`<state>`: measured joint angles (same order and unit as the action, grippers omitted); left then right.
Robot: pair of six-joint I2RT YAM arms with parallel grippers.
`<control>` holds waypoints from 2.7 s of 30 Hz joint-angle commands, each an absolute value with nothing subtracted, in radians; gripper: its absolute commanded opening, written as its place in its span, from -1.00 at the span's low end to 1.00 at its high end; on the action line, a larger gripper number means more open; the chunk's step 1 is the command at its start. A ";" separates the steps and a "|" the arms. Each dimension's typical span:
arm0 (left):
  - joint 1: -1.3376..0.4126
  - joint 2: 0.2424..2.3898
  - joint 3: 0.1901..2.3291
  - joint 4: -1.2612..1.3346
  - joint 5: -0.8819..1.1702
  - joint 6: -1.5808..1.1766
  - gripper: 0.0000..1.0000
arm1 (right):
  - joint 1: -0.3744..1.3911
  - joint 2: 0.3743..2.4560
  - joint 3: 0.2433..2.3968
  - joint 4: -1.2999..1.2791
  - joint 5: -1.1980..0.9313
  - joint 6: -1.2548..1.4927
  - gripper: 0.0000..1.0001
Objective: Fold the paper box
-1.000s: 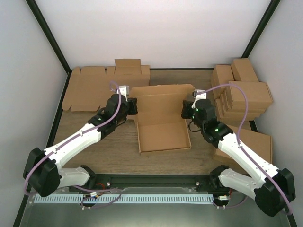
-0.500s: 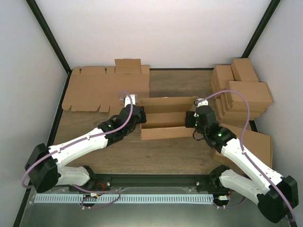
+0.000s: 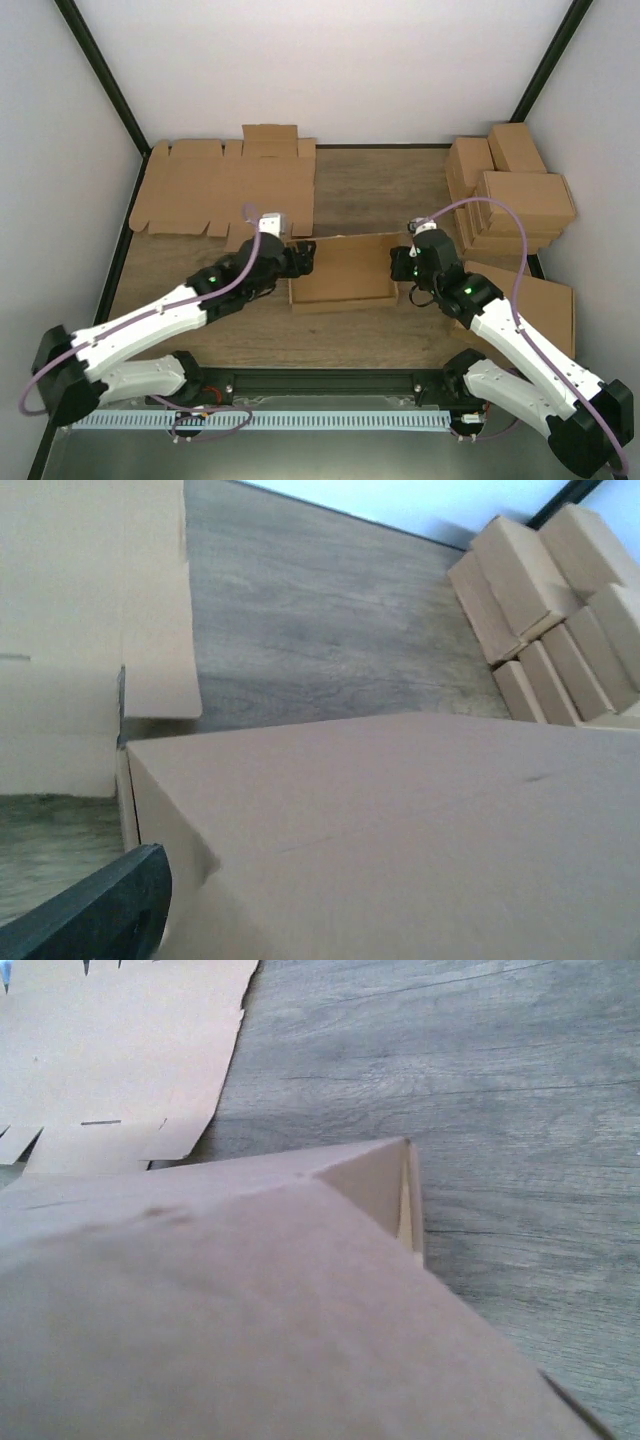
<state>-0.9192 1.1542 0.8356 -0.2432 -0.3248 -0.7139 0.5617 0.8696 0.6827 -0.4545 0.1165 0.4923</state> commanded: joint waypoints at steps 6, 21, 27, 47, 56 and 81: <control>-0.922 0.914 0.940 -0.534 -0.255 -0.545 0.88 | 0.576 0.887 0.678 -0.468 0.082 0.505 -0.69; -0.814 0.987 0.953 -0.473 -0.018 -0.454 0.67 | 0.575 0.890 0.661 -0.442 0.012 0.516 -0.55; -0.815 0.946 0.860 -0.425 -0.002 -0.500 0.67 | 0.575 0.845 0.679 -0.407 0.025 0.441 -0.31; -0.816 0.949 0.748 -0.391 -0.035 -0.614 0.45 | 0.531 0.947 0.860 -0.469 0.210 0.289 0.52; -0.815 0.970 0.793 -0.413 -0.110 -0.629 -0.82 | 0.310 0.842 0.755 -0.217 -0.156 0.149 0.93; -0.814 1.059 0.930 -0.520 -0.187 -0.415 -0.93 | 0.241 0.970 0.828 -0.366 -0.298 0.140 -0.41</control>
